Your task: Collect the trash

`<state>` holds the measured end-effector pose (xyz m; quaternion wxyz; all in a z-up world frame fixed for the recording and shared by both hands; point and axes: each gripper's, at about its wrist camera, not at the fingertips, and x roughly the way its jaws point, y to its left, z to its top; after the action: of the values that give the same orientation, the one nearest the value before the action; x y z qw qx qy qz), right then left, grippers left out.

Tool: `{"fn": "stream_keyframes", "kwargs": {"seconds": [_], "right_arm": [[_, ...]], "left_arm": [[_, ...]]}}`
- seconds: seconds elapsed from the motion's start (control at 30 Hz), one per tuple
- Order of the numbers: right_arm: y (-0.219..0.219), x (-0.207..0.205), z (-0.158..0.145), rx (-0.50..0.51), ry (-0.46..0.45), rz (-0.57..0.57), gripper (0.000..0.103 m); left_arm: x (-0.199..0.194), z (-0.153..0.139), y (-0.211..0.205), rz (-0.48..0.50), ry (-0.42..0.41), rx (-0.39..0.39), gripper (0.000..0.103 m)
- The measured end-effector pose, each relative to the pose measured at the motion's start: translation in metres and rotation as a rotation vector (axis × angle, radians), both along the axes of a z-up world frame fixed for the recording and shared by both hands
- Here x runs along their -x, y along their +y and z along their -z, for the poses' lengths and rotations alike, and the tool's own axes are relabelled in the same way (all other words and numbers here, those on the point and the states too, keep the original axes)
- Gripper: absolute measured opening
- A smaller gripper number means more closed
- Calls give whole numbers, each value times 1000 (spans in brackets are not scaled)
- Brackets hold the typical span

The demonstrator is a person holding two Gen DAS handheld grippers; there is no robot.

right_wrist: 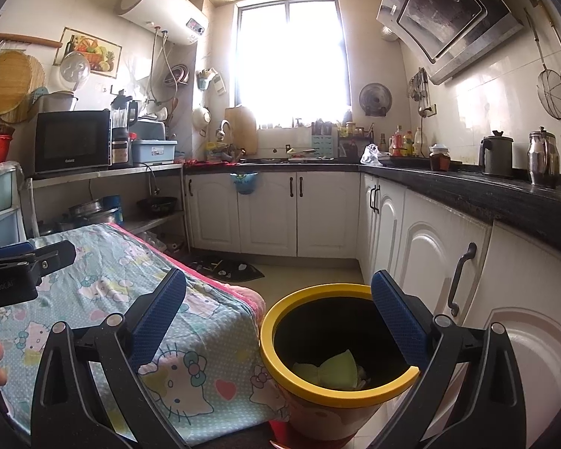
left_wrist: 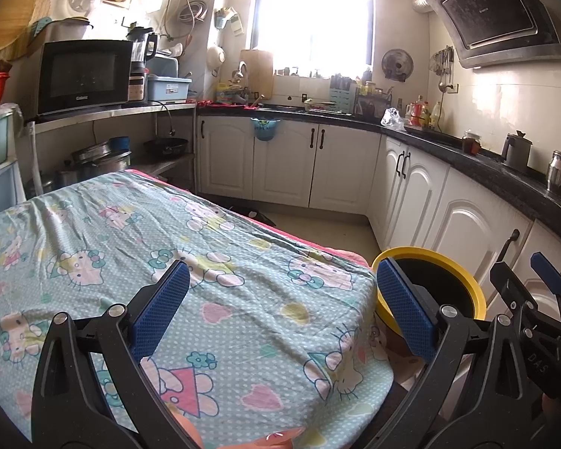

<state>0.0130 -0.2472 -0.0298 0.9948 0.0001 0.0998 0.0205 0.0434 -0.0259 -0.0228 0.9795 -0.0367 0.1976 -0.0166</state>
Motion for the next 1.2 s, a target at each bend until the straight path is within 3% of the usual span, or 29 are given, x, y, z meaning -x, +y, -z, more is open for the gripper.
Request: {"fn": "stream_keyframes", "kwargs": {"seconds": [1.2], "right_arm": [[0, 1, -1, -2, 1, 1, 97]], "left_arm": [[-1, -2, -2, 3, 9, 9, 92]]}}
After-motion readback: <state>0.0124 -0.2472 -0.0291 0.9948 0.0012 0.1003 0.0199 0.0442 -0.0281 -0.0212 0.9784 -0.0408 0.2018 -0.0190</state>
